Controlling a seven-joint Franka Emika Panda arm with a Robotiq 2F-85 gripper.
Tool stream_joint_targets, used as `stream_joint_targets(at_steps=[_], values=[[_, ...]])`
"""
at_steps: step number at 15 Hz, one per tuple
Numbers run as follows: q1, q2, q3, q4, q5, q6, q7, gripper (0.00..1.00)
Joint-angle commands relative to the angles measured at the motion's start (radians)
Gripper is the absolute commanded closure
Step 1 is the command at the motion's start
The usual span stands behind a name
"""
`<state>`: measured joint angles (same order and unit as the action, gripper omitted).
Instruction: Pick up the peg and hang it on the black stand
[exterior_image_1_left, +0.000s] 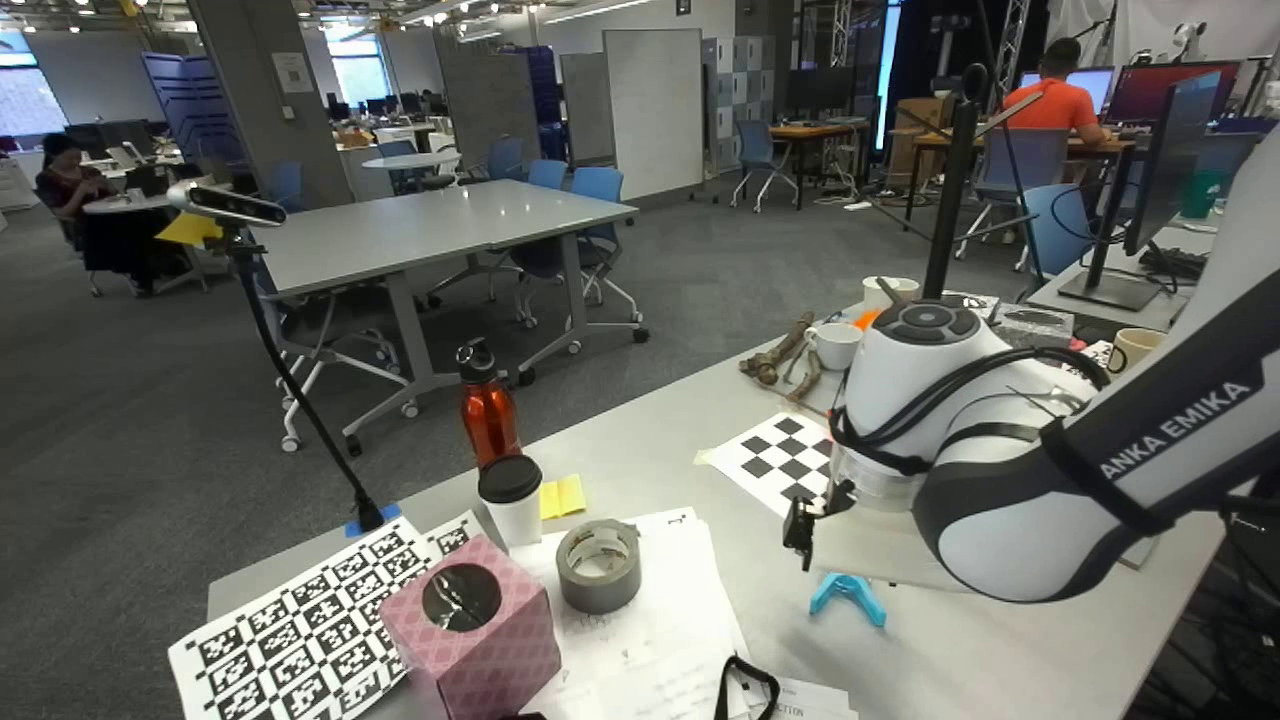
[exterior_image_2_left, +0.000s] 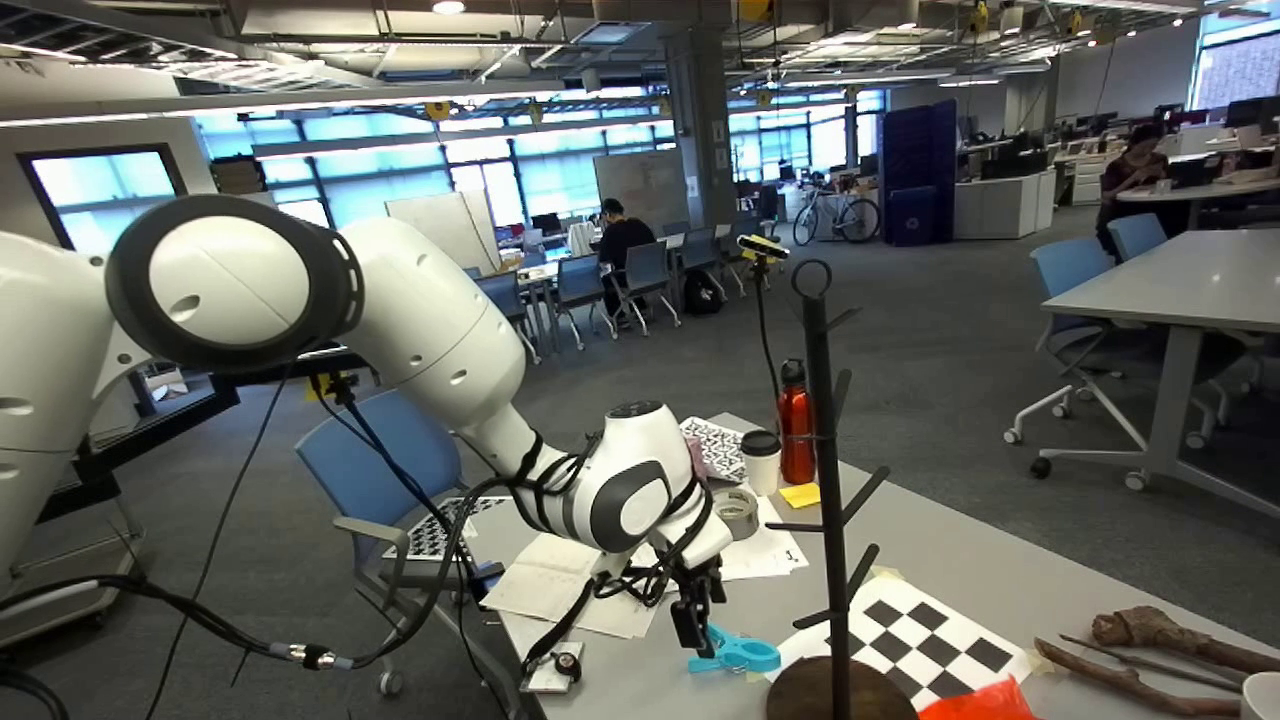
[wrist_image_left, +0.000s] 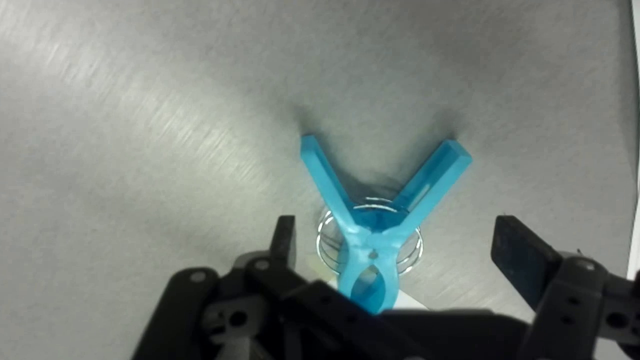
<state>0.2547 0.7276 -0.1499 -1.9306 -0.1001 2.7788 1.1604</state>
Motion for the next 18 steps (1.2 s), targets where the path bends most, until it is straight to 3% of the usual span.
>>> stream_joint_targets(at_steps=[1, 17, 18], values=[[0.03, 0.056, -0.037, 0.058, 0.036, 0.019, 0.015, 0.0], [0.043, 0.181, -0.064, 0.173, 0.07, -0.005, 0.018, 0.0], [0.043, 0.186, -0.064, 0.179, 0.072, -0.007, 0.016, 0.04]])
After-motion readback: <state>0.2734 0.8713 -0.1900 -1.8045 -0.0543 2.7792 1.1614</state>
